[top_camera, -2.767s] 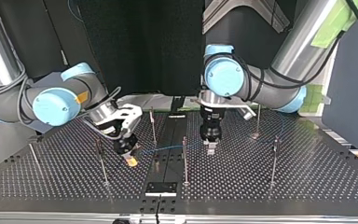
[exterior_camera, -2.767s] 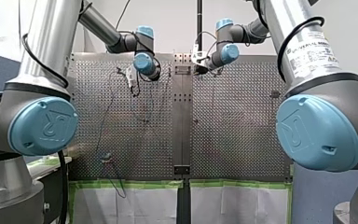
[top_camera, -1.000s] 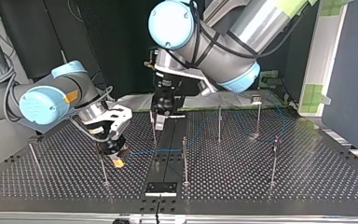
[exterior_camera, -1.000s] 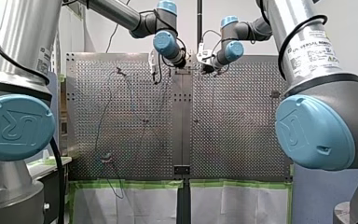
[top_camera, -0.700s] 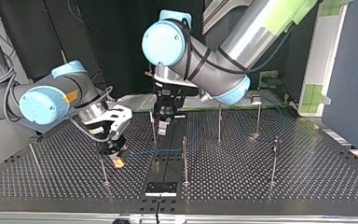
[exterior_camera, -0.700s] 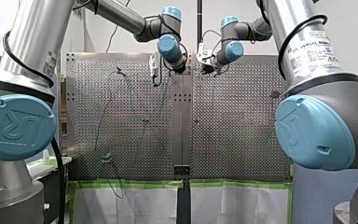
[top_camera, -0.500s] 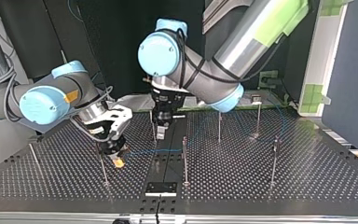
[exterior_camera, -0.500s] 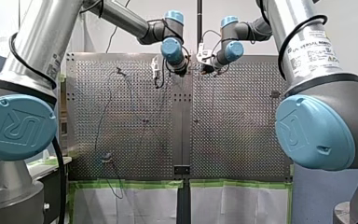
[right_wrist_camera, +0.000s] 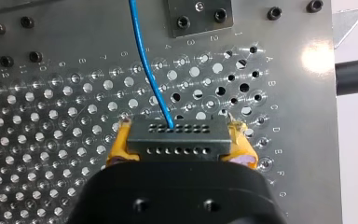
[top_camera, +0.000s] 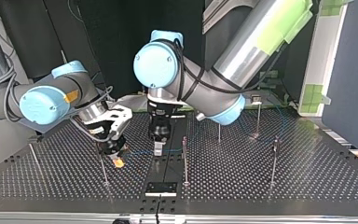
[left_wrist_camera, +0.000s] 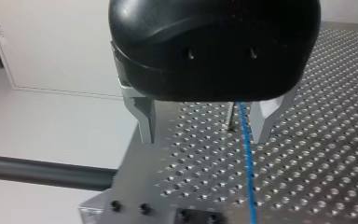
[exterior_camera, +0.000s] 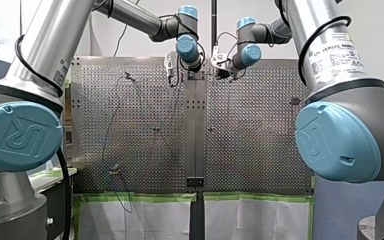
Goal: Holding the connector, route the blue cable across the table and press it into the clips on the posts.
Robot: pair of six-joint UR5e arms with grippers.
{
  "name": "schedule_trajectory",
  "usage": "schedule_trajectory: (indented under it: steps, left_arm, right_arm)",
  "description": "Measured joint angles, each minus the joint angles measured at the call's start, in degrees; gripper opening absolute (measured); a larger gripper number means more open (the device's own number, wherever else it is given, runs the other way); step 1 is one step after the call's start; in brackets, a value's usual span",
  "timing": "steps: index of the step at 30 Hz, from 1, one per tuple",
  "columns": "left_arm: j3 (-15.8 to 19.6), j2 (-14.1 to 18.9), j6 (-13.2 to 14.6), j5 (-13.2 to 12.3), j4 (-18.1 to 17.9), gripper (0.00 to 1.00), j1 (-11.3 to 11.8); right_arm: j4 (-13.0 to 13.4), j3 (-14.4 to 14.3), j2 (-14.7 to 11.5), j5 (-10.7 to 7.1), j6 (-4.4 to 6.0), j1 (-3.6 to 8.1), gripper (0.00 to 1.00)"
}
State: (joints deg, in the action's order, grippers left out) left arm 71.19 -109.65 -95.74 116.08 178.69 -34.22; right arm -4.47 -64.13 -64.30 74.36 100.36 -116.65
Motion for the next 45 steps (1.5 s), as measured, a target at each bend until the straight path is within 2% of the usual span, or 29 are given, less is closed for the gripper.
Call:
schedule_trajectory:
  steps: [15,23,32,40,41,42,43,44,45]
  left_arm:
    - [-0.48,-3.31,0.06,-0.58,-1.19,1.0,1.28]
    - [-2.53,-5.15,0.03,-0.51,-2.07,1.0,1.7]
    - [-4.98,-7.93,-0.02,-0.62,-0.81,1.0,1.91]
    - [-5.07,-8.22,0.33,2.06,0.2,1.0,1.66]
    - [-5.06,-8.22,0.43,2.39,0.34,0.92,1.59]
    - [-5.06,-8.23,0.53,2.66,0.48,0.92,1.54]
    - [-5.05,-8.23,0.64,2.94,0.65,0.71,1.47]
    - [-5.06,-8.23,0.69,3.09,0.75,0.58,1.43]
    - [-5.06,-8.24,0.73,3.2,0.82,0.58,1.37]
  right_arm:
    - [0.0,0.0,0.0,0.0,-0.06,0.01,0.0]
    - [0.0,0.01,-0.01,0.0,-0.06,0.0,0.0]
    - [0.05,0.01,-0.01,0.0,-0.07,-0.05,0.0]
    - [0.09,0.01,-0.01,0.0,-0.03,-0.11,0.0]
    - [0.09,0.01,0.0,0.0,-0.02,-0.11,0.0]
    - [0.09,0.01,0.0,0.0,-0.01,-0.11,0.0]
    - [0.09,0.01,0.0,0.0,0.0,-0.11,0.0]
    - [0.09,0.01,0.0,0.0,0.01,-0.11,0.0]
    - [0.09,0.01,0.0,0.0,0.01,-0.12,0.0]
